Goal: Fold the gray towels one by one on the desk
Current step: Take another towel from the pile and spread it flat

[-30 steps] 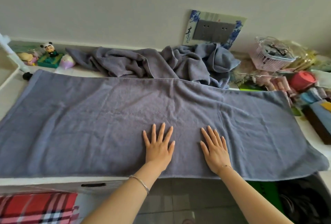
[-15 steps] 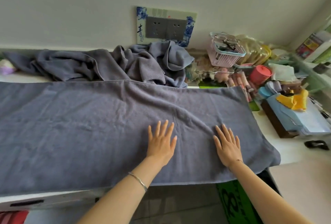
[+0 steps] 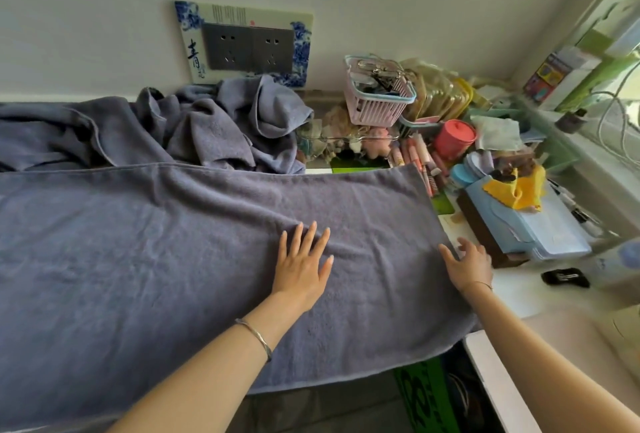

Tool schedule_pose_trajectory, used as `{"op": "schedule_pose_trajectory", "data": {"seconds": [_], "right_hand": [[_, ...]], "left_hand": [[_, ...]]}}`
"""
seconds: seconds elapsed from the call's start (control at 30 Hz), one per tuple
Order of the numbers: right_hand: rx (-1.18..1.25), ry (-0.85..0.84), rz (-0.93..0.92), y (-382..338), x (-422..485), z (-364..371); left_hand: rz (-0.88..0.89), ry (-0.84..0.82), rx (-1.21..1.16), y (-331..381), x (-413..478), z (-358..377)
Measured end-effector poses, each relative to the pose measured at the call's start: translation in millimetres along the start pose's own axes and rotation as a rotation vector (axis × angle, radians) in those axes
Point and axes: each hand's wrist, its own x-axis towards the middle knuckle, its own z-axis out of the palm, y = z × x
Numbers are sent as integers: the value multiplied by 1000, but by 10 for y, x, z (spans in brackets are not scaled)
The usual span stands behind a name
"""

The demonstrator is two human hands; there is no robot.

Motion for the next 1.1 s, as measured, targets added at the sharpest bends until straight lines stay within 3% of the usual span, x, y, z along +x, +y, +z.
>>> {"op": "schedule_pose_trajectory", "data": {"seconds": [0.13, 0.2, 0.3, 0.43, 0.6, 0.67, 0.8, 0.93, 1.1], "right_hand": [[165, 14, 92, -12, 224, 22], [173, -1, 20, 23, 279, 21], [252, 119, -140, 104, 311, -90], [193, 232, -173, 215, 407, -335], [54, -17, -103, 255, 514, -322], [98, -47, -116, 128, 546, -303], [311, -82, -129, -227, 743, -247], [330, -179, -319, -501, 1036, -201], [318, -2, -437, -597, 1148, -284]], "left_hand": [[-37, -74, 1, 35, 266, 10], [-38, -112, -25, 75, 370, -2], [-32, -127, -37, 173, 420, -8], [8, -144, -58, 375, 420, 26], [-60, -13, -38, 568, 560, -100], [-77, 50, -23, 556, 656, -129], [-99, 21, 6, 469, 872, -106], [-106, 4, 27, 427, 974, -56], [-103, 22, 51, 377, 992, -61]]}}
